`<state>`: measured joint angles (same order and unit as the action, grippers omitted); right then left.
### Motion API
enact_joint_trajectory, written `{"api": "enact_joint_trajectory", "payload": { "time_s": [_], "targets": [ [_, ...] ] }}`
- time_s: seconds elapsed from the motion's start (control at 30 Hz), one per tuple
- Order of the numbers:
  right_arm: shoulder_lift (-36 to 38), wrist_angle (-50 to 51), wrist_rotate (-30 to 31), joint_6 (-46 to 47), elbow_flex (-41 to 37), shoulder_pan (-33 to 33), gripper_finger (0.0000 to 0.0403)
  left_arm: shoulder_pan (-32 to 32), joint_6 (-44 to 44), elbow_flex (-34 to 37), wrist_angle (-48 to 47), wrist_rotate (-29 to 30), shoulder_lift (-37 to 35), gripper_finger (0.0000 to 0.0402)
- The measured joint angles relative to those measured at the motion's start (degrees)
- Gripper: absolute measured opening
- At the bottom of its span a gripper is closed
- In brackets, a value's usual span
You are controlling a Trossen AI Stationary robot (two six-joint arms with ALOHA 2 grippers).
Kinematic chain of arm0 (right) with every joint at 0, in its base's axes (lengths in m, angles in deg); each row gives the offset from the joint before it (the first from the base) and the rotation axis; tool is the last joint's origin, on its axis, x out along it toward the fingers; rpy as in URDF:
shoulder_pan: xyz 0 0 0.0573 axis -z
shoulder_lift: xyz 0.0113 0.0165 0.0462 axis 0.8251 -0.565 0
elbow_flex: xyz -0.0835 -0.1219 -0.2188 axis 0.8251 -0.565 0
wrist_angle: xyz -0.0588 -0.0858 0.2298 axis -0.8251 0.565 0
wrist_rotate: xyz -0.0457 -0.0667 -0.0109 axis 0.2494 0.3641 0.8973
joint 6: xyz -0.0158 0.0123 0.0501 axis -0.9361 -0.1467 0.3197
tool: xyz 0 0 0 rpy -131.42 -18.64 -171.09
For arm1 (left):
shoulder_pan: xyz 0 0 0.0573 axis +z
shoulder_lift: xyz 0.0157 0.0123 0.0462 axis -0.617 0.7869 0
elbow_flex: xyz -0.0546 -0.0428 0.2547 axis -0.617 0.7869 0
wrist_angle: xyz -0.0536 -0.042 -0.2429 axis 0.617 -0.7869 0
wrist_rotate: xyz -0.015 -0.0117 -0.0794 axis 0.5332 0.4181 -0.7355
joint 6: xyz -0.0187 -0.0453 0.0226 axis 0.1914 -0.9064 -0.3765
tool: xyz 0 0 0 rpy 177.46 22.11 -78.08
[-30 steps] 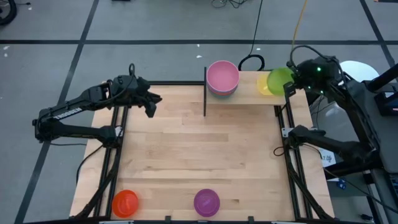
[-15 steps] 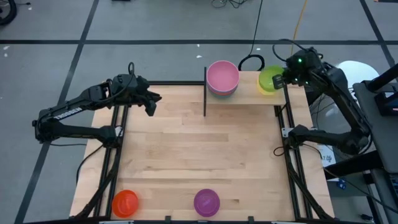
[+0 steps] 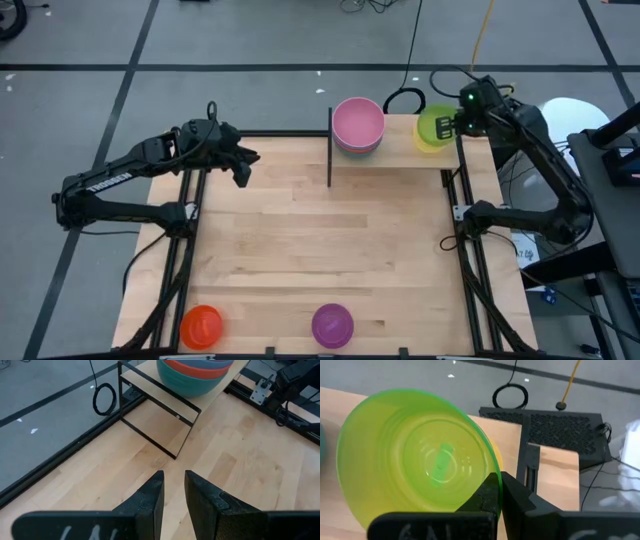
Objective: Place and stack bowls onto a shelf
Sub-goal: Stack the green bowl on top of the yellow bowl on the shelf
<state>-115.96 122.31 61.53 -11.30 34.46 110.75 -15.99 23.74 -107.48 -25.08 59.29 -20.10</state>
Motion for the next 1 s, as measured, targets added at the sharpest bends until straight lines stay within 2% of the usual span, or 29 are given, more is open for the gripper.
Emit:
{"api": "enact_joint_trajectory", "payload": {
  "time_s": [0.13,0.37,1.0],
  "targets": [
    [-0.1,-2.0,0.2,0.3,-2.8,0.0,0.0000,0.0,1.1,0.0,0.0,0.0,0.0,0.0081],
    [-0.1,-3.9,4.8,0.5,-5.4,0.1,0.0000,0.0,1.1,0.0,-0.2,0.0,0.0,0.0081],
    [0.0,-3.3,4.4,0.3,-6.4,0.1,0.0009,0.0,2.2,0.0,-0.5,0.0,0.0,0.0081]
  ]
}}
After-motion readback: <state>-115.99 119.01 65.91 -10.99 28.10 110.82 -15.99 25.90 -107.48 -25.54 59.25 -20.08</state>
